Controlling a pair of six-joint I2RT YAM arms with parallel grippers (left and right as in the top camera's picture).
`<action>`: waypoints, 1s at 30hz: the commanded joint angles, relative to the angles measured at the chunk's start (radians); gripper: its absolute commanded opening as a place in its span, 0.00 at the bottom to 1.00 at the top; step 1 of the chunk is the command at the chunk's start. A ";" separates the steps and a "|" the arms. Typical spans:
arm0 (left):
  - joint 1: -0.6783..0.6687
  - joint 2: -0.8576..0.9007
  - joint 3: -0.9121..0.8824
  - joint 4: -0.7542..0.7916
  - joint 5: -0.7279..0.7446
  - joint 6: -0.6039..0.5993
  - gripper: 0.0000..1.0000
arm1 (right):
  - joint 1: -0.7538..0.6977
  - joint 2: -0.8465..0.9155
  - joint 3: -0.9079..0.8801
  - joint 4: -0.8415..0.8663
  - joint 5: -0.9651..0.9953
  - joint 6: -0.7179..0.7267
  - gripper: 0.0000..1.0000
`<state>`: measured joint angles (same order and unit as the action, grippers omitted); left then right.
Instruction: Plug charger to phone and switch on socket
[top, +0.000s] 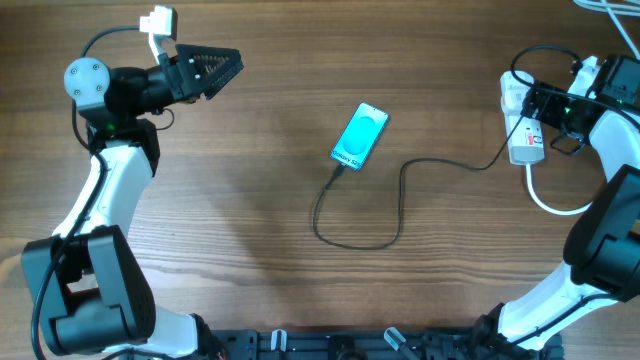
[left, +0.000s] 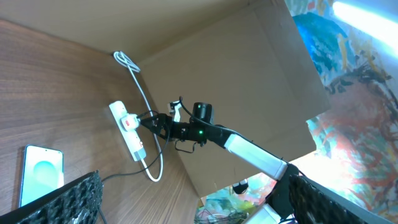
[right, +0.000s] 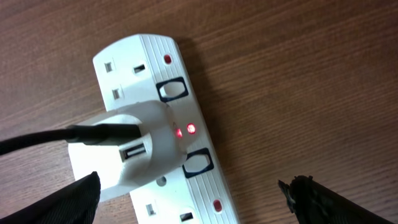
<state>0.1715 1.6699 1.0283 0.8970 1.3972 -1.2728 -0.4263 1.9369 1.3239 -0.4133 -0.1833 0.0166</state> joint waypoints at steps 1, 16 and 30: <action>0.003 -0.021 0.003 0.003 0.012 0.006 1.00 | 0.002 -0.010 -0.010 0.024 -0.026 -0.005 1.00; 0.003 -0.021 0.003 0.003 0.012 0.006 1.00 | 0.002 -0.008 -0.010 0.041 -0.020 -0.011 1.00; 0.003 -0.021 0.003 0.003 0.012 0.006 1.00 | 0.002 0.106 -0.010 0.022 0.045 -0.005 1.00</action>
<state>0.1715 1.6699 1.0283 0.8970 1.3972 -1.2728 -0.4278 1.9781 1.3258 -0.3676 -0.1970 0.0219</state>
